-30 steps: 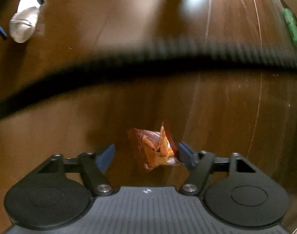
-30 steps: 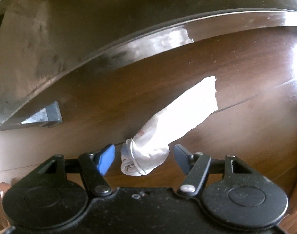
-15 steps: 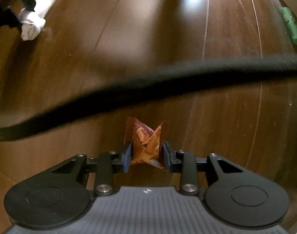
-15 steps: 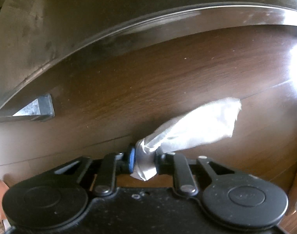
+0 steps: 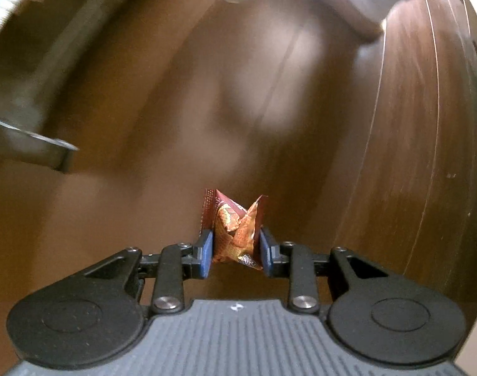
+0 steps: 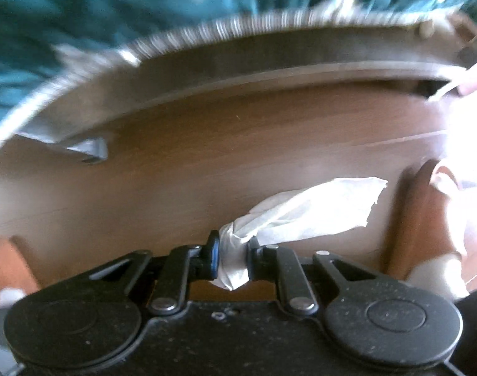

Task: Collect trash
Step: 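Lift and carry the orange wrapper and white tissue up over the teal bin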

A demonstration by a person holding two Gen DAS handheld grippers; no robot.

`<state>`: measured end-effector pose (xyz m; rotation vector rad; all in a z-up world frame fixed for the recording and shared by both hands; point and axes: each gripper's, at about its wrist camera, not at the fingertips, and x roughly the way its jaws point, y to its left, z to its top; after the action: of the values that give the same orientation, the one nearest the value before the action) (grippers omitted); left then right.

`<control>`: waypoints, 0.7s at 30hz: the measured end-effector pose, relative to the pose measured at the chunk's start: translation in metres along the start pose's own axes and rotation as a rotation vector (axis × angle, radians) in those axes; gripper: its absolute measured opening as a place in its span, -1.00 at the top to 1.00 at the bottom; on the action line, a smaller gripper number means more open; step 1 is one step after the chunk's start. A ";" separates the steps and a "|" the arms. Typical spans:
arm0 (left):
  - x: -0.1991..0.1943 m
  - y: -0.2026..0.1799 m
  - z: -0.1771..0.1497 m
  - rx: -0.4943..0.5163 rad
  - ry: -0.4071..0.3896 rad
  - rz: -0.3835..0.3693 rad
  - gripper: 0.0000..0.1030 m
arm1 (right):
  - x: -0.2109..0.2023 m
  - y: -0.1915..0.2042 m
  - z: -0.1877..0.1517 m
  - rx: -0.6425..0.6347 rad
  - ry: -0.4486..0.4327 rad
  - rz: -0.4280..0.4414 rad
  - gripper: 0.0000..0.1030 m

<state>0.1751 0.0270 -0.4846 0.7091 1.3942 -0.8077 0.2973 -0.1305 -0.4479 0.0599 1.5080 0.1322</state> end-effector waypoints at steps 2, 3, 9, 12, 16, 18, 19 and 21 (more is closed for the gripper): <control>-0.030 0.008 0.000 -0.037 -0.030 0.022 0.43 | -0.035 0.006 -0.002 -0.069 -0.039 0.015 0.72; -0.046 0.010 0.000 -0.057 -0.048 0.034 0.43 | -0.055 0.010 -0.004 -0.098 -0.061 0.037 0.72; -0.150 0.016 0.024 -0.178 -0.167 0.111 0.43 | -0.160 0.019 -0.023 -0.238 -0.202 0.113 0.72; -0.199 0.009 0.034 -0.271 -0.252 0.144 0.43 | -0.206 0.015 -0.034 -0.265 -0.265 0.138 0.72; -0.258 -0.008 0.041 -0.385 -0.370 0.195 0.42 | -0.262 0.016 -0.049 -0.289 -0.356 0.157 0.72; -0.291 -0.017 0.043 -0.433 -0.435 0.221 0.42 | -0.293 0.012 -0.054 -0.312 -0.411 0.165 0.72; -0.307 -0.020 0.042 -0.454 -0.465 0.227 0.42 | -0.310 0.012 -0.059 -0.325 -0.443 0.167 0.72; -0.340 -0.026 0.043 -0.482 -0.525 0.254 0.42 | -0.339 0.014 -0.067 -0.357 -0.503 0.173 0.72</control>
<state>0.1764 0.0013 -0.1417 0.2592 0.9402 -0.3891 0.2105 -0.1618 -0.1143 -0.0601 0.9595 0.4875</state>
